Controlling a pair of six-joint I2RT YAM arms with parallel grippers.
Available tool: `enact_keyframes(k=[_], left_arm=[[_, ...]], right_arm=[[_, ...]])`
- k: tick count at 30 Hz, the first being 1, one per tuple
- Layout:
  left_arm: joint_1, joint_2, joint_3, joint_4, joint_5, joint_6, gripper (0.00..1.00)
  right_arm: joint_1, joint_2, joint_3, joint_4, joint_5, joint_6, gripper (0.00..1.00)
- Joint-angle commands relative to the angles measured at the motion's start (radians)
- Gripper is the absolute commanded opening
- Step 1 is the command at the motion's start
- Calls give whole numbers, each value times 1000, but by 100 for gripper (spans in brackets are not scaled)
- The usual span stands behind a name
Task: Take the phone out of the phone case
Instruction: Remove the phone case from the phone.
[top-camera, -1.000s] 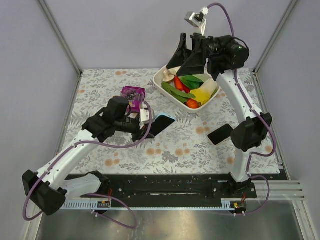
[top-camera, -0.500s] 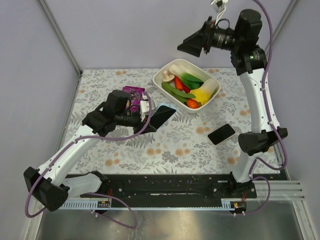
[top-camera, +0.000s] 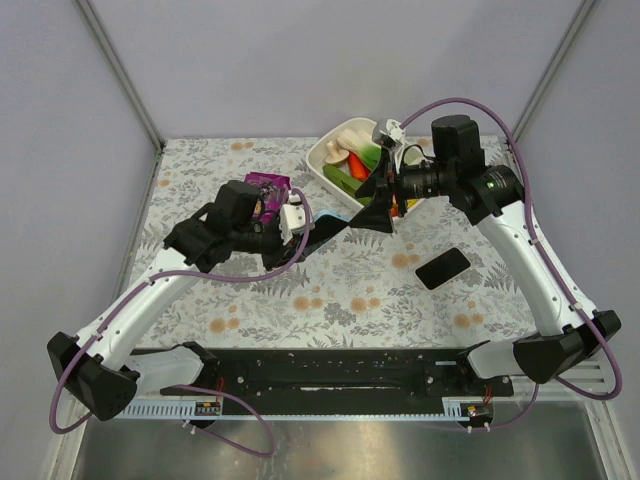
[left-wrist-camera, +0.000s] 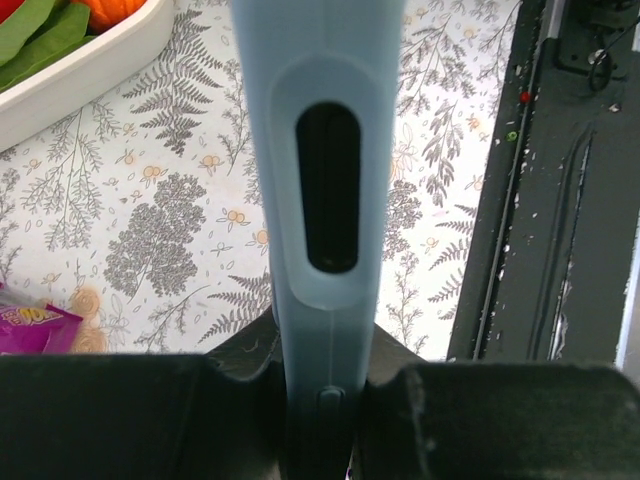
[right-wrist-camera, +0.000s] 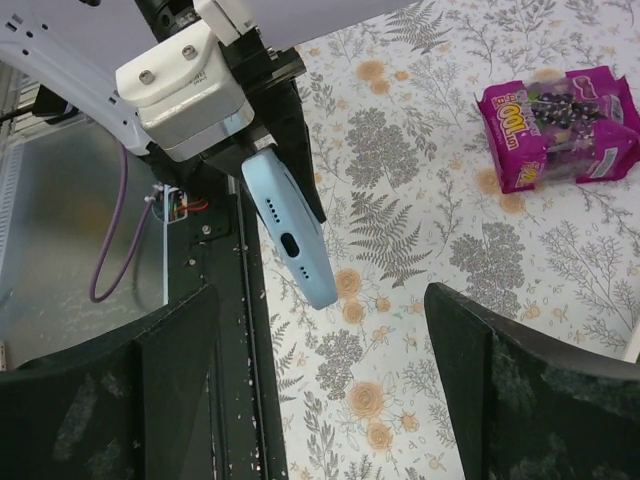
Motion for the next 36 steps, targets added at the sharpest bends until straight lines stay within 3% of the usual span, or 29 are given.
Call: enact_keyframes(k=[1,11,19,24,28,32,36], left_arm=[[-38,-2,29,53,-68,49,0],[-97,4,11,55,-123,53,0],[-114,14,4,53,-142,61,0],[-118,15,1,52,-153,69,0],[-126,14,1,53,-163,75,0],[-141,4,-17,68,-200,84,0],[-184,-16,-51,91,-301,118,0]], right_arm=[[36,-29,-50,49,19,-36,91],[106,14,-63,93,7,10,81],[124,40,-57,103,-37,38,52],[129,49,-55,117,-65,58,41],[130,64,-49,114,-82,79,23],[129,74,-50,115,-91,100,9],[130,95,-43,114,-88,151,2]])
